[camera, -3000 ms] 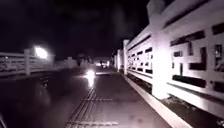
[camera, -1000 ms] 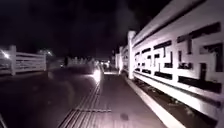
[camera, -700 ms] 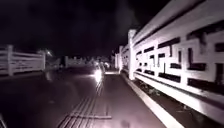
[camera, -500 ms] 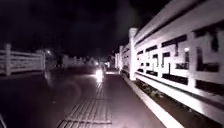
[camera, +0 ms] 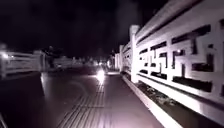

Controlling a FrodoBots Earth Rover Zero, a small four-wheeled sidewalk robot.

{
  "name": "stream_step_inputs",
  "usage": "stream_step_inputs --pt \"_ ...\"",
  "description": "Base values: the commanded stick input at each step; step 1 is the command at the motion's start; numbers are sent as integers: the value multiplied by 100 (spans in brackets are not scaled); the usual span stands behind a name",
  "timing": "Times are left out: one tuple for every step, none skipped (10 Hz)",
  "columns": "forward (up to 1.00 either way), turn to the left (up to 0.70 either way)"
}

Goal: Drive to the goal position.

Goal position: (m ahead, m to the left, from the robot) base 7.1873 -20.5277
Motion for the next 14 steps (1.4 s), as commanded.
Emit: stream_step_inputs --pt "45 0" --pt "45 0" --pt "45 22" --pt "45 27" --pt "45 27" --pt "45 9" --pt "45 0" --pt "45 0" --pt "45 0" --pt "45 0" --pt "45 0" --pt "45 0" --pt "45 0" --pt "45 0"
